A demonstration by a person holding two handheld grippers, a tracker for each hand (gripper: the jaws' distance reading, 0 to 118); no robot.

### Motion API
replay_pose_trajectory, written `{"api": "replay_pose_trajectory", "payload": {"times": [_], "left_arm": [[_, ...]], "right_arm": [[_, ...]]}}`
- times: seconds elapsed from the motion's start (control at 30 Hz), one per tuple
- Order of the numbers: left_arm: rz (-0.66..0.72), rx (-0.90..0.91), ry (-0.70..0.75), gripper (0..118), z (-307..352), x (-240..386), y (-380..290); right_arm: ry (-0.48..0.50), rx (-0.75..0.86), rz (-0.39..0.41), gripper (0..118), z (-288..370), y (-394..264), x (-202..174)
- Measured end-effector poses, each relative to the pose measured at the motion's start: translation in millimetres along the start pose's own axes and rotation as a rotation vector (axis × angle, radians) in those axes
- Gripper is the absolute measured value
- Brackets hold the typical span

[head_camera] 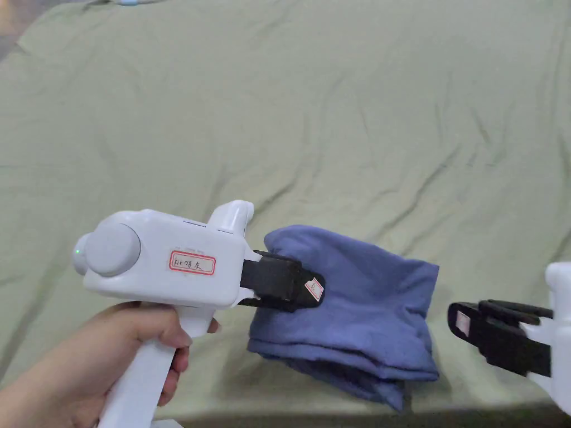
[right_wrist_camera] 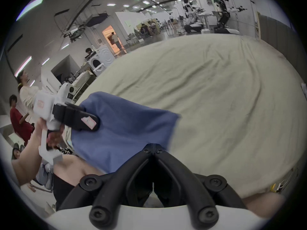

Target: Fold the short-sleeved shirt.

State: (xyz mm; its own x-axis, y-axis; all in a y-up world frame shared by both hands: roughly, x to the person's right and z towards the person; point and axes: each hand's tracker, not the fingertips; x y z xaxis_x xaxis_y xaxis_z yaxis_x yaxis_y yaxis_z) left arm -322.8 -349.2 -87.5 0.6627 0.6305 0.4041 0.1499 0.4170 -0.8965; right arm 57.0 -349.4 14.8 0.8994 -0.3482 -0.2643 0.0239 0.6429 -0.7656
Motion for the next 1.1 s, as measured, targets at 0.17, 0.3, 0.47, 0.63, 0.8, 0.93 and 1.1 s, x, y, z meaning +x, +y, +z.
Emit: {"api": "replay_pose_trajectory", "payload": {"times": [0.17,0.3,0.47,0.63,0.8,0.93,1.1], "left_arm": [[0.022,-0.036,0.372,19,128,-69,1],[-0.025,-0.120,0.752,19,206,-122,-1],[0.175,-0.113,1.065,19,261,-201,-7],[0.228,-0.049,1.100,35,267,-224,-21],[-0.076,0.189,1.283,118,237,-140,-23],[-0.134,0.513,1.065,75,205,-36,-40],[-0.188,0.894,0.933,0,153,77,-76]], "right_arm": [[0.040,0.011,0.082,2,14,-2,-38],[0.083,-0.052,0.099,2,2,-1,-67],[0.071,-0.088,0.184,2,-12,4,-87],[0.081,-0.065,0.208,2,-10,11,-96],[0.065,-0.025,0.222,2,-3,6,-90],[0.057,0.004,0.215,2,5,2,-78],[-0.053,0.161,0.264,2,33,7,-60]]}}
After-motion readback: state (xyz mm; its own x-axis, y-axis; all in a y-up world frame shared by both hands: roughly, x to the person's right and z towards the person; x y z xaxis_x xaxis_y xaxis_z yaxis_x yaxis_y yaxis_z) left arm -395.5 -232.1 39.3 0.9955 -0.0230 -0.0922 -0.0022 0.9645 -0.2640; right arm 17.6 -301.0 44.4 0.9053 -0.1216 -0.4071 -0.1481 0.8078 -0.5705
